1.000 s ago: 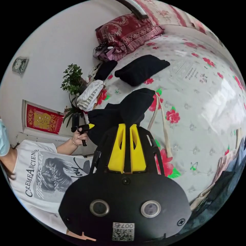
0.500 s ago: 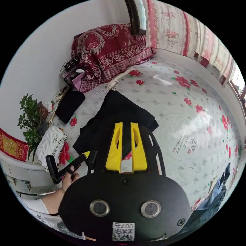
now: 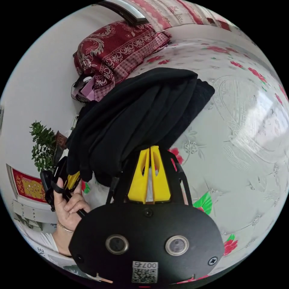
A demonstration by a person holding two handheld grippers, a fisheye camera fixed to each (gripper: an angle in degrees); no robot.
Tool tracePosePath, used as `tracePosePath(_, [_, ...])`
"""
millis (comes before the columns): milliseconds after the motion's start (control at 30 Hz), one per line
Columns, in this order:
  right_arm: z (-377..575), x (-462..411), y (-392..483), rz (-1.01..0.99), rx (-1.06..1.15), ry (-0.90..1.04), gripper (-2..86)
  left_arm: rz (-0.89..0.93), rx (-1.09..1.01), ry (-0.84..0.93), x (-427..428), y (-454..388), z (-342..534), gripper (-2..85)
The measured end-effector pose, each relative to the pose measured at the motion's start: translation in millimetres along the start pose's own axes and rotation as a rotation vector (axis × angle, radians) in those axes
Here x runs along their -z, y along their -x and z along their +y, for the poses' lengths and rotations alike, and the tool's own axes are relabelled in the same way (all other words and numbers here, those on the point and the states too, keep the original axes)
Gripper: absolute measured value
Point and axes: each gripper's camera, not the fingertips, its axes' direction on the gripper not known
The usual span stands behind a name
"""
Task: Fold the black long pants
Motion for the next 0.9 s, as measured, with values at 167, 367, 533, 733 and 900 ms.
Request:
tracePosePath(167, [-65,-28,-11,-0.097,0.037,0.088,-0.2,-0.067,-0.069,-0.003,-44,-1,-39,6.6])
tracePosePath(367, [51,27,-14,0.086,0.258,0.162,-0.3,-0.15,-0.328,0.178,-39,-30,43,5.8])
tracePosePath(533, [269,97,-32,0.267,0.242,0.37,-0.3,-0.235,-0.547,0.715,-43,-60,204,5.9])
tracePosePath(733, [429,159,3,0.361,0.172,0.551,-0.3,-0.352,-0.978,1.222,-43,-132,382,1.9])
tracePosePath(900, [449,139,48,0.438,0.259,0.562,-0.3,-0.516,-1.275,1.327,-62,-168,481,-0.8])
